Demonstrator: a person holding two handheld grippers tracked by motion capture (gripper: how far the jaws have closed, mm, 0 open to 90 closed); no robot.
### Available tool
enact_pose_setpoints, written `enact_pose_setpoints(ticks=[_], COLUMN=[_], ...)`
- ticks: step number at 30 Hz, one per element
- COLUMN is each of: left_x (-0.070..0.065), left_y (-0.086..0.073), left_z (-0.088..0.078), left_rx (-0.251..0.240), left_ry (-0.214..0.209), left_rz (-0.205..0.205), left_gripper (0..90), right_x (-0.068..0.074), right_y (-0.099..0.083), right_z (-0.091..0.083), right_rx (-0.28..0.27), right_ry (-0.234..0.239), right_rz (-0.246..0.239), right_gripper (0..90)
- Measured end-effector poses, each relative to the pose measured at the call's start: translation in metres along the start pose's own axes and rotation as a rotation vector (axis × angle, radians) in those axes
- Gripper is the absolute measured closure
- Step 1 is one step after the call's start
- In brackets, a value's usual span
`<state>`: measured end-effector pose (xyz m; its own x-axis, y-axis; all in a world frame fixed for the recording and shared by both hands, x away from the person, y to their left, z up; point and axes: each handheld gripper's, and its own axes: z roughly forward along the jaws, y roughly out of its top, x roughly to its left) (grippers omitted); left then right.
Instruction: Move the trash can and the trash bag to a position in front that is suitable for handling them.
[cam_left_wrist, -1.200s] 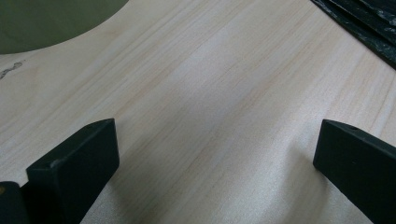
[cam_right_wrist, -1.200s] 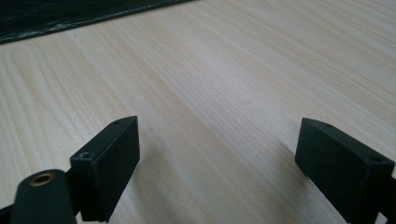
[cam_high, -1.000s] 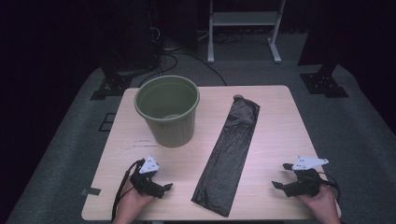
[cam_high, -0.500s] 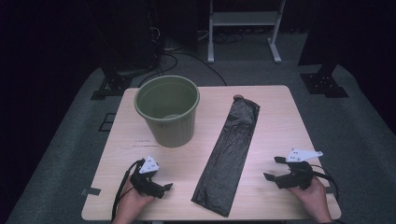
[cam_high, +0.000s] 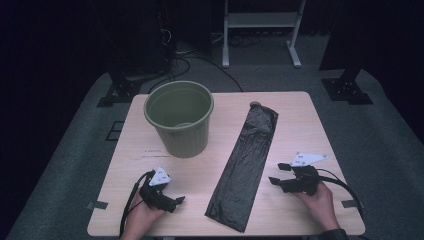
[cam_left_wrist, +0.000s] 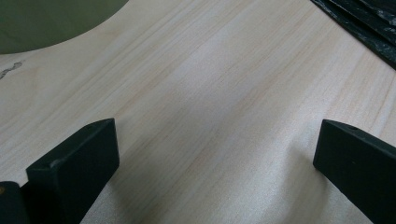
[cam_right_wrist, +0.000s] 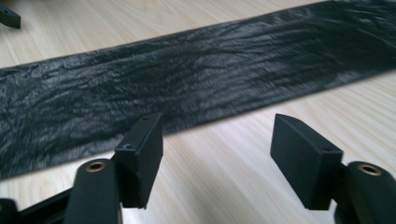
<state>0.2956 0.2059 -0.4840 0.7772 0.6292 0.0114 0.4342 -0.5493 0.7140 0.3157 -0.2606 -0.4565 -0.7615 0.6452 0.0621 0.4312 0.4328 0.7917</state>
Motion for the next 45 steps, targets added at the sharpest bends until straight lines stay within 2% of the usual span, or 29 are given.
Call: enact_pose_setpoints(ticks=[9,14,20,26,29,30,31,32,33,34,35,39,45], left_x=[0.000,0.000,0.000,0.000,0.000,0.000,0.000,0.000,0.000,0.000,0.000,0.000,0.000], left_y=[0.000,0.000,0.000,0.000,0.000,0.000,0.000,0.000,0.000,0.000,0.000,0.000,0.000], left_z=[0.000,0.000,0.000,0.000,0.000,0.000,0.000,0.000,0.000,0.000,0.000,0.000,0.000], left_rx=[0.000,0.000,0.000,0.000,0.000,0.000,0.000,0.000,0.000,0.000,0.000,0.000,0.000], left_ry=[0.000,-0.001,-0.001,-0.001,0.000,0.000,-0.001,0.000,-0.001,-0.001,-0.001,-0.001,0.000], left_rz=[0.000,0.001,0.001,0.001,0.001,0.001,0.001,0.001,0.001,0.001,0.001,0.001,0.001], left_gripper=[0.0,0.0,0.0,0.0,0.0,0.0,0.0,0.0,0.0,0.0,0.0,0.0,0.0], right_x=[0.006,0.008,0.008,0.011,0.011,0.011,0.011,0.011,0.011,0.010,0.010,0.010,0.004], right_y=[0.012,0.012,0.009,0.010,0.009,0.009,0.009,0.009,0.009,0.010,0.010,0.010,0.010], right_z=[0.031,0.045,0.052,0.054,0.053,0.053,0.053,0.053,0.053,0.053,0.052,0.052,0.043], right_rx=[0.023,0.053,0.078,0.075,0.076,0.076,0.076,0.078,0.078,0.082,0.085,0.093,0.113], right_ry=[0.024,0.032,0.053,0.022,0.006,0.006,0.008,0.011,0.011,0.024,0.031,0.036,0.019], right_rz=[-0.021,-0.026,-0.031,-0.065,-0.069,-0.069,-0.068,-0.061,-0.061,-0.044,-0.037,-0.025,-0.022], right_gripper=[36.8,37.3,44.9,54.2,68.5,68.5,71.6,80.2,80.2,87.3,89.5,90.0,90.0])
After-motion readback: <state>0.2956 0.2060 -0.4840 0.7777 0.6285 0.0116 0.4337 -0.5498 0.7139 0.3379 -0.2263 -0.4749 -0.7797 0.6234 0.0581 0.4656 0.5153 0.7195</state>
